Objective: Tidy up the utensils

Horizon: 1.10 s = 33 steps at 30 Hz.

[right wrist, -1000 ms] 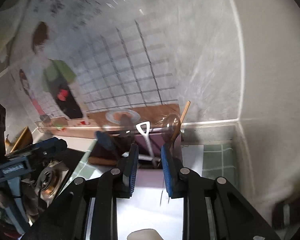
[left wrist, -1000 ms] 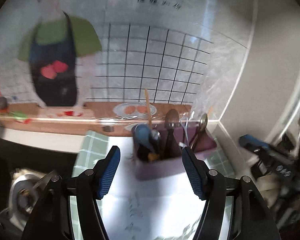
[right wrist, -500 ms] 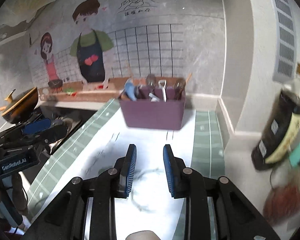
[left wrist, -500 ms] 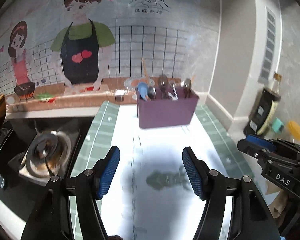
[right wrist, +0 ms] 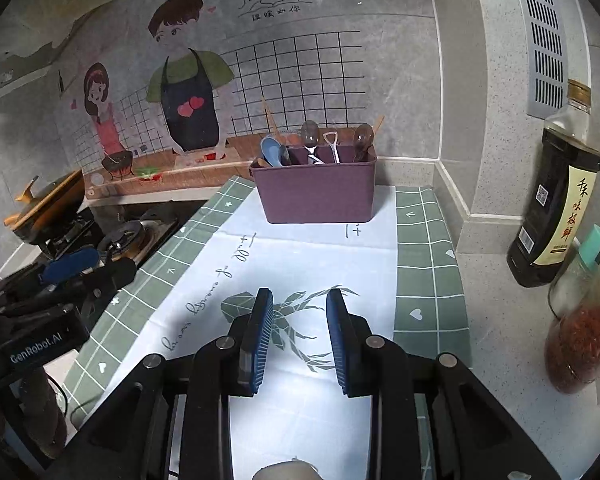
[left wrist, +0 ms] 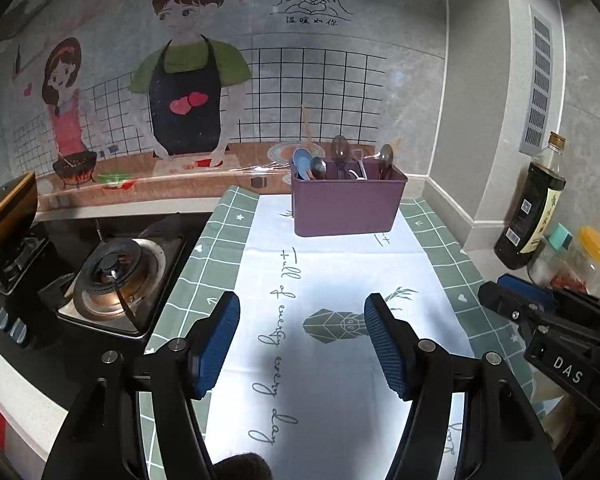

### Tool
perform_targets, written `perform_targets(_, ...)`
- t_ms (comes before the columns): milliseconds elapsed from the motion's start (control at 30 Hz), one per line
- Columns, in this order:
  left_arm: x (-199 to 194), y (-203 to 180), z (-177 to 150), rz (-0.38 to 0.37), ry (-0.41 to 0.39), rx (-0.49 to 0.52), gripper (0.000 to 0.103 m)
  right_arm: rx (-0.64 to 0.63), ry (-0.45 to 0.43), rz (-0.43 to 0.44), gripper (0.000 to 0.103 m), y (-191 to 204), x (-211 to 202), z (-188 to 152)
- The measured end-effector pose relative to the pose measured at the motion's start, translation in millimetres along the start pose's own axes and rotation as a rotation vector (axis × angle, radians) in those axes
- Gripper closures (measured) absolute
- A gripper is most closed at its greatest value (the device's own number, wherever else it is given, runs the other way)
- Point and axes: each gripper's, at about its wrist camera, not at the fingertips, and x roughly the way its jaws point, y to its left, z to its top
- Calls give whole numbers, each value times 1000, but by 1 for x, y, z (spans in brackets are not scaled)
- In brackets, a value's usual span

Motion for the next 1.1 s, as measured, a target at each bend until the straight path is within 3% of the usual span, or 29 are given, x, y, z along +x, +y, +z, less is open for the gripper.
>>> perform_targets(1100,-7,-7,-4,-4,15,12,38,-3,-10,5,76,1,-7,0)
